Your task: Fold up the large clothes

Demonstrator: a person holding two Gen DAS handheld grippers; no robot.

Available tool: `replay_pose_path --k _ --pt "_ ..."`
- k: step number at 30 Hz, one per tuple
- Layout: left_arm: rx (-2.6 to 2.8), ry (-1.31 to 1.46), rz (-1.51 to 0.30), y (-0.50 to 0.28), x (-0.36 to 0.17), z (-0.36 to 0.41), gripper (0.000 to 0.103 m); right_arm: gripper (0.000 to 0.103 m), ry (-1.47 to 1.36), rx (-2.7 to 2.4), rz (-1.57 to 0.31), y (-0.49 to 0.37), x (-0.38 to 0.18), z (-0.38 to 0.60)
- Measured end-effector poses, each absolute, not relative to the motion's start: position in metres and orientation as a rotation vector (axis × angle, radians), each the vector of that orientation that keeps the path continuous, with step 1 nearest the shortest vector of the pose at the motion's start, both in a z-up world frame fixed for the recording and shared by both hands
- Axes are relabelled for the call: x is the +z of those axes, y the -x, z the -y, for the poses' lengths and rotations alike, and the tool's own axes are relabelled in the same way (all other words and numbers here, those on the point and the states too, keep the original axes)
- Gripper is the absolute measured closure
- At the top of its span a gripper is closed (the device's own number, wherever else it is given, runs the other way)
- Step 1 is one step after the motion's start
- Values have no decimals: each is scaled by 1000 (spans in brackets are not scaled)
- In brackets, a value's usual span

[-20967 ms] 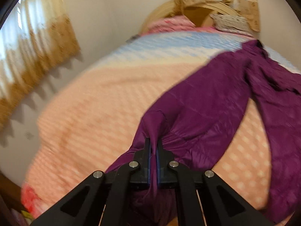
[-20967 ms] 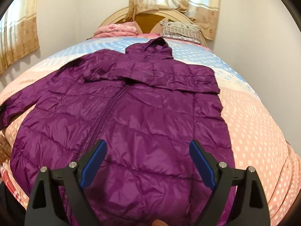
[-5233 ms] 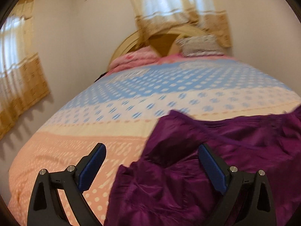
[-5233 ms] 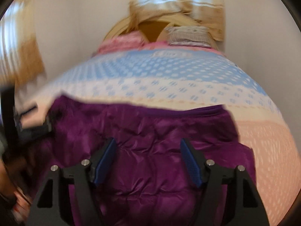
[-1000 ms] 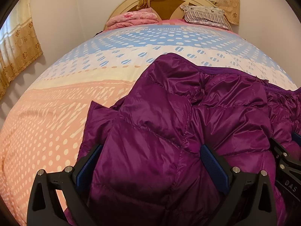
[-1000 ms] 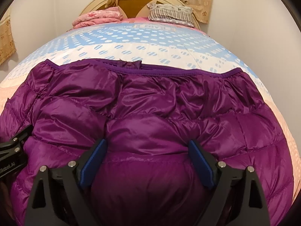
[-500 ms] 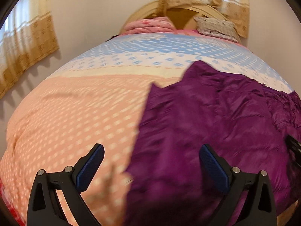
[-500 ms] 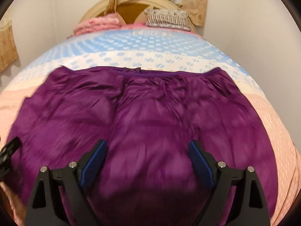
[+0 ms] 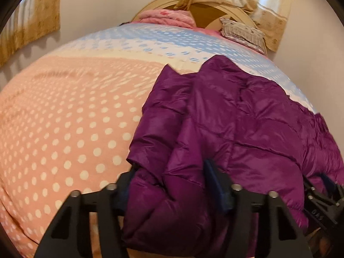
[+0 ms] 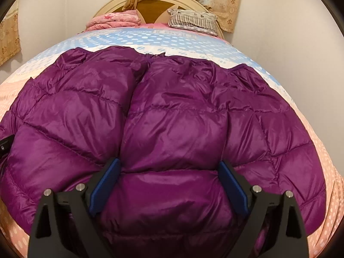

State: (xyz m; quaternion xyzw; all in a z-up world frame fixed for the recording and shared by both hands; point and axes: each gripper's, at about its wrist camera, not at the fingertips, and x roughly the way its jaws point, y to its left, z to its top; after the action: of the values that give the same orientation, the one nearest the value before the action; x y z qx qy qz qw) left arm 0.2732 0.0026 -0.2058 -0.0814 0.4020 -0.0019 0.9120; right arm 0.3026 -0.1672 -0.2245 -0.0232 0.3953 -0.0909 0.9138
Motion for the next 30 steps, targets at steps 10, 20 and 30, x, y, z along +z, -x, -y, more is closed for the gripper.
replay_pose_path --k 10,20,30 --pt "-72 117 -786 -268 -192 4 93 9 79 -199 -793 -272 -233 167" --pt "-40 122 -755 -248 -170 -29 95 9 82 -197 -787 -265 -234 144" --pt "-4 92 -689 -237 -136 -59 96 12 -4 -41 -683 -241 -197 162"
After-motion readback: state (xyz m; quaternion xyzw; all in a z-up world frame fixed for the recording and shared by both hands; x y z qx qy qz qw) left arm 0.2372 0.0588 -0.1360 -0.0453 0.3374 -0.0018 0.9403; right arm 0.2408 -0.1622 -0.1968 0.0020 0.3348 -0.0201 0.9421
